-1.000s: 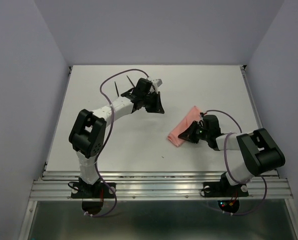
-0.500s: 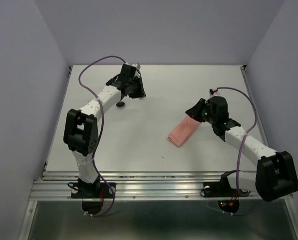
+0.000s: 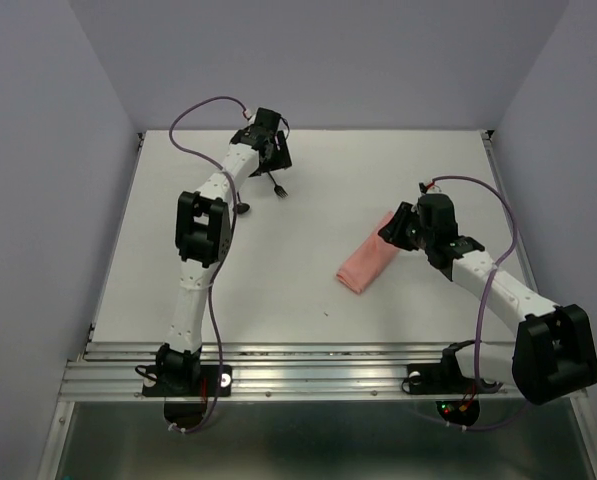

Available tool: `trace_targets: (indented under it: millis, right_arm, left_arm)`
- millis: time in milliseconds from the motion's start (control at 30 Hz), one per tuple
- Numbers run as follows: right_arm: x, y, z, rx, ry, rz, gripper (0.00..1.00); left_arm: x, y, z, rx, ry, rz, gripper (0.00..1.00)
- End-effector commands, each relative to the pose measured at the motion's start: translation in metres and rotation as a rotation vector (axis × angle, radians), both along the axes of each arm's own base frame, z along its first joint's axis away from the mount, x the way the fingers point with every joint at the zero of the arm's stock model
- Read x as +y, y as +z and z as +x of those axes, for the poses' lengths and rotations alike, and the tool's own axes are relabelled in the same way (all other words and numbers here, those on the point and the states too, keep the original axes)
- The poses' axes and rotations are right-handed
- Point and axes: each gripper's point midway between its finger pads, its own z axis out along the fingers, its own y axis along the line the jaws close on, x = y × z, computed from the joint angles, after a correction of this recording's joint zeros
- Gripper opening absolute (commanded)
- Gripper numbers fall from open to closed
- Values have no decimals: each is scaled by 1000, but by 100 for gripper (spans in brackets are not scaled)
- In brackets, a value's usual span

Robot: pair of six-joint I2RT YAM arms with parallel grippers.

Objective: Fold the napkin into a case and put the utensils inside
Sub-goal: Pick up the fork from the center of the board, then move the fork to the center of the board.

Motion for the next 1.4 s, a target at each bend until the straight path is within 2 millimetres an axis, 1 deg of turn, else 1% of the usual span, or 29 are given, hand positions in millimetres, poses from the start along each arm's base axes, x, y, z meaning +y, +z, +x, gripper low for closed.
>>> trace_targets:
  millis: [0,100,133,267,300,333,400,533,567,667,700,733,767,800,833,867,900,967,1000,1033,1067,1100,1133,1167,1200,1233,1267,1300,1367]
  right_arm:
    - [-4,15,2,-48,-2,-25,36]
    - [-4,9,0,-32,-2,-22,36]
    - [-3,6,-1,-23,-2,-19,36]
    - [-2,0,-1,-2,1,-15,36]
    - [-1,-1,-1,0,2,-15,36]
    - [-1,-2,0,1,2,-15,36]
    - [-1,-6,0,10,0,-17,36]
    - [0,-11,1,22,2,-16,36]
    - [0,-12,0,24,3,-14,36]
    - [1,-11,1,26,4,-8,35]
    - [1,-11,1,23,5,-8,36]
    - [1,-11,0,25,4,-7,36]
    - [0,-9,1,18,1,-9,35]
    - [0,-8,1,16,-2,-10,35]
    - [-1,-7,1,11,-7,-12,35]
    - [-2,-7,1,10,-10,-13,35]
    - [-2,-6,1,8,-12,-15,35]
    - [-4,-6,1,6,-19,-18,36]
    - [-5,-6,1,7,-25,-21,36]
    - [-7,-6,3,7,-39,-30,36]
    - [-9,-5,4,7,-49,-35,36]
    - [-15,-5,8,15,-72,-43,36]
    - [-19,-4,11,18,-86,-44,35]
    - [-30,-4,16,23,-120,-44,36]
    - [-37,-6,19,33,-140,-46,35]
    - [-51,-5,28,40,-182,-46,35]
    - [-57,-7,32,48,-202,-47,35]
    - [-64,-8,37,54,-224,-45,35]
    - [-89,-15,53,82,-338,-43,34]
  left_arm:
    - [12,8,6,-19,75,57,83]
    - [14,-7,12,-24,89,75,82]
    - [14,-7,15,-30,89,78,81]
    - [18,-25,21,-25,94,120,75]
    - [19,-29,20,-14,91,129,70]
    - [19,-37,23,-6,92,142,67]
    - [22,-52,20,25,80,171,58]
    - [26,-68,13,65,66,202,39]
    - [26,-69,11,70,63,204,36]
    - [27,-72,6,85,42,209,34]
    - [27,-69,4,85,37,207,29]
    - [27,-70,1,94,27,207,20]
    - [24,-69,-1,101,14,193,11]
    - [21,-56,-1,81,7,175,0]
    - [18,-62,-10,109,-25,163,0]
    - [15,-57,-12,102,-41,152,0]
    - [12,-44,-18,74,-61,140,0]
    - [-2,-27,-28,35,-136,137,0]
    - [-9,5,-28,-42,-158,124,0]
    - [-10,-1,-41,-23,-182,140,0]
    - [-22,9,-50,-44,-219,138,0]
    - [-25,25,-59,-78,-257,142,0]
    - [-32,31,-67,-90,-289,142,0]
    - [-38,38,-74,-102,-314,136,0]
    - [-49,42,-84,-109,-357,139,0]
    - [-56,51,-96,-117,-399,118,0]
    - [-62,53,-104,-118,-423,111,0]
    - [-76,56,-116,-121,-466,101,0]
    - [-90,61,-136,-122,-542,75,0]
